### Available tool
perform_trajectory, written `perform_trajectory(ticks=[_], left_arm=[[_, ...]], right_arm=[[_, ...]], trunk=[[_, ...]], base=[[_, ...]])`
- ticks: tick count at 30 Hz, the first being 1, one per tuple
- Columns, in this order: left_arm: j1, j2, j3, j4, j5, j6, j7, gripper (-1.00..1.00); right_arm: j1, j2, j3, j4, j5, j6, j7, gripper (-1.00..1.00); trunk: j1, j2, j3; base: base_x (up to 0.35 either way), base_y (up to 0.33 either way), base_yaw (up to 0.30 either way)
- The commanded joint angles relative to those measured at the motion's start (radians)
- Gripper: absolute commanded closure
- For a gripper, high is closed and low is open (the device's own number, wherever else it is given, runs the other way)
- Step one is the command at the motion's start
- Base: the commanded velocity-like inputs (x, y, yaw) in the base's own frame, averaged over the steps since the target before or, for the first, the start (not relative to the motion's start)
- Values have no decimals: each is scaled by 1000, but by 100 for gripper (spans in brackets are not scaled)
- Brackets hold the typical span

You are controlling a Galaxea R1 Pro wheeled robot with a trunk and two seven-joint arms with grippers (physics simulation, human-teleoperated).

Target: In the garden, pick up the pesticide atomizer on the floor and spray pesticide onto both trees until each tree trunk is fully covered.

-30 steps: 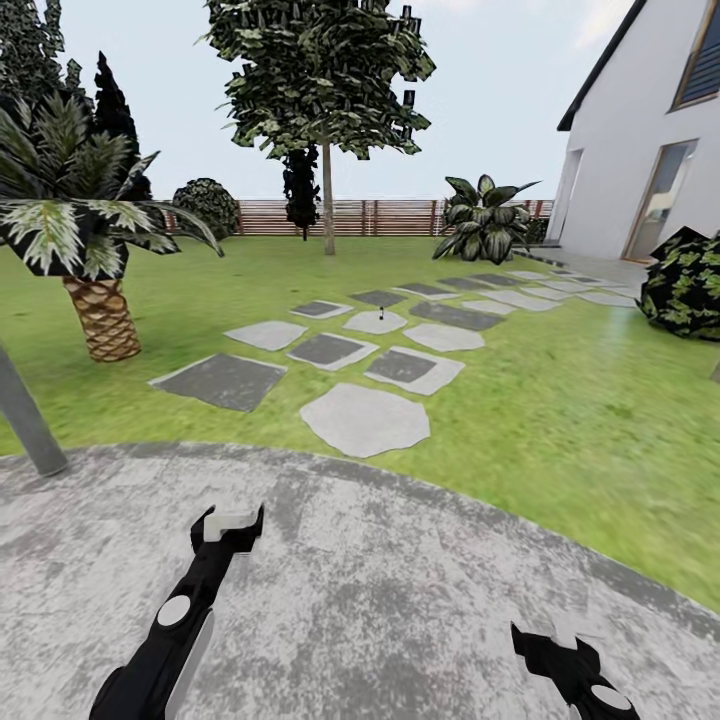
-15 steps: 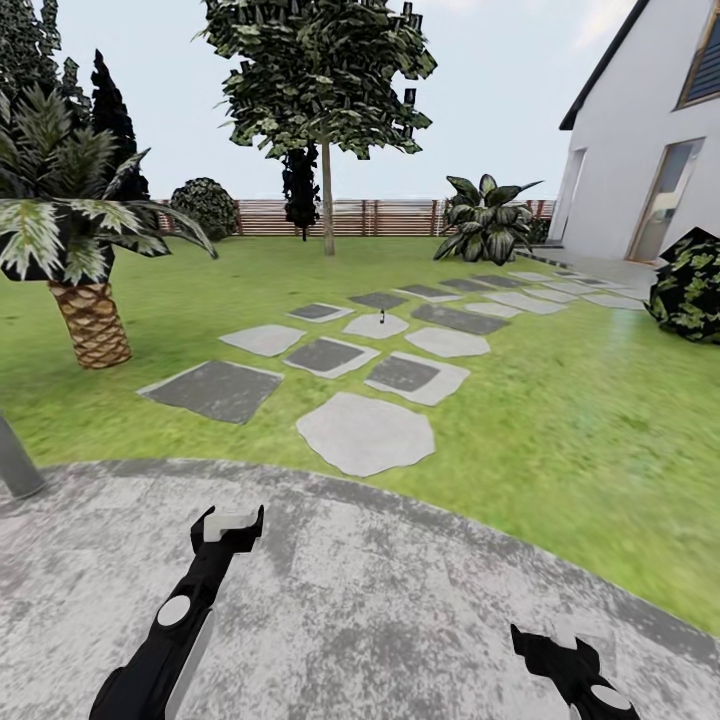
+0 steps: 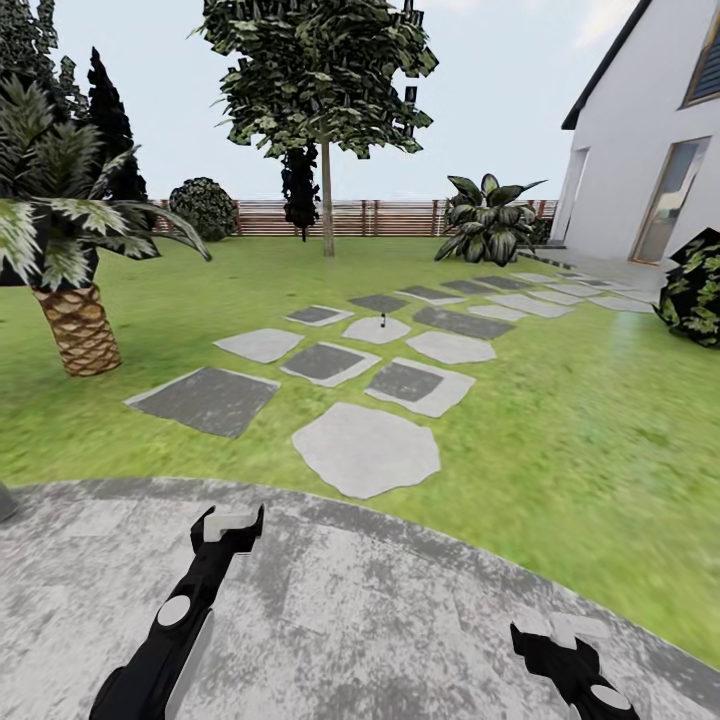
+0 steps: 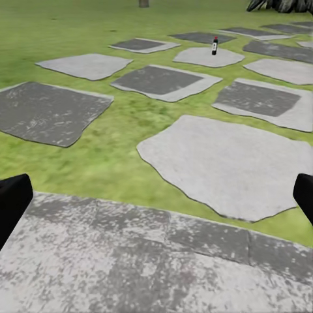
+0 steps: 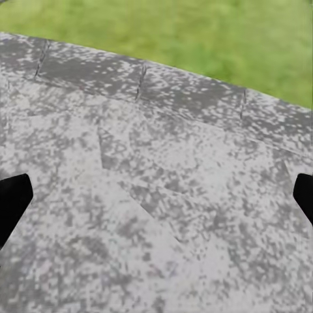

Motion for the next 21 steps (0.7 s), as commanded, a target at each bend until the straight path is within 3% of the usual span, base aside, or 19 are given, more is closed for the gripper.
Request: perform_trajectory(ticks=[1, 21], left_arm=[[0, 0, 0, 0, 0, 0, 0, -100], [0, 0, 0, 0, 0, 1, 0, -100]], right_arm=[[0, 0, 0, 0, 0, 0, 0, -100], [0, -1, 0, 0, 0, 0, 0, -100]], trunk=[[0, 0, 0], [0, 0, 0]], base=[[327, 0, 0], [327, 0, 0]])
